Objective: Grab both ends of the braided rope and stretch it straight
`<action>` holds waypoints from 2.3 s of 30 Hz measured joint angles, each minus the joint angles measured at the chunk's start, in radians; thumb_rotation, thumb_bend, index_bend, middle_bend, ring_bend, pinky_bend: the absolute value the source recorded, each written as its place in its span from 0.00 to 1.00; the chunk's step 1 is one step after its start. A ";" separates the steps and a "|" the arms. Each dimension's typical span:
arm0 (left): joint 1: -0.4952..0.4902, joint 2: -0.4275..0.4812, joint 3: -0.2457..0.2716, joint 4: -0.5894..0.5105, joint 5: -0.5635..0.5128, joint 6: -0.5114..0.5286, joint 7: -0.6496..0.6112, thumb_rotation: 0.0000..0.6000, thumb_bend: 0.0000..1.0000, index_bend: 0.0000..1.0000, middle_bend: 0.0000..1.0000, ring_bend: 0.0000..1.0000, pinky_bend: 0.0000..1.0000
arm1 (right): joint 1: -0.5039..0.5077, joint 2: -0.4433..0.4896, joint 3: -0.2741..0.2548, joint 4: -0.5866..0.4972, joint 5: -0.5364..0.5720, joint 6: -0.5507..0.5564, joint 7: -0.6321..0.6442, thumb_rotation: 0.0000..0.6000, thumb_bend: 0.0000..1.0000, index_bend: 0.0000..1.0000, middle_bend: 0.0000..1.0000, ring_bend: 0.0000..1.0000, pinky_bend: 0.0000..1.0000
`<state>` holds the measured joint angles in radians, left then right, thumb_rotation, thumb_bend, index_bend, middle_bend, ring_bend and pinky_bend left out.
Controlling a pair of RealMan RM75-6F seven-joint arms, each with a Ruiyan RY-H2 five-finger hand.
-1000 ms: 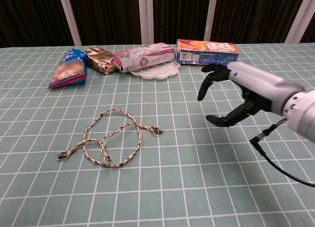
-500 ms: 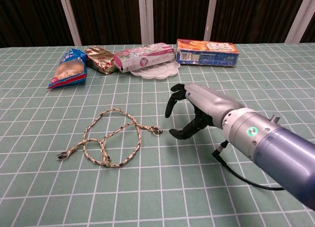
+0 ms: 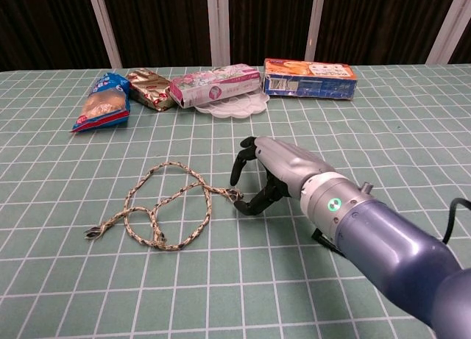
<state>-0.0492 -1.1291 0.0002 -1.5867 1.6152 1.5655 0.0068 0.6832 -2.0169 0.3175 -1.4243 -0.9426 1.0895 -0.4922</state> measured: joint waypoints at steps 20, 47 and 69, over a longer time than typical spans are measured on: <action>0.001 0.003 0.000 0.001 -0.009 -0.002 -0.007 1.00 0.12 0.02 0.00 0.00 0.00 | 0.047 -0.064 0.016 0.100 0.010 -0.019 0.021 1.00 0.43 0.56 0.12 0.00 0.00; -0.070 -0.004 0.014 -0.182 -0.001 -0.150 0.140 1.00 0.29 0.34 0.02 0.00 0.00 | -0.012 0.134 0.024 -0.142 0.032 0.055 -0.026 1.00 0.49 0.60 0.13 0.00 0.00; -0.210 -0.356 -0.085 -0.203 -0.318 -0.317 0.530 1.00 0.36 0.45 0.08 0.00 0.00 | -0.042 0.252 -0.003 -0.270 0.061 0.091 -0.013 1.00 0.49 0.60 0.13 0.00 0.00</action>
<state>-0.2588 -1.4848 -0.0849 -1.7899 1.2968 1.2485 0.5371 0.6416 -1.7653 0.3150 -1.6942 -0.8813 1.1801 -0.5054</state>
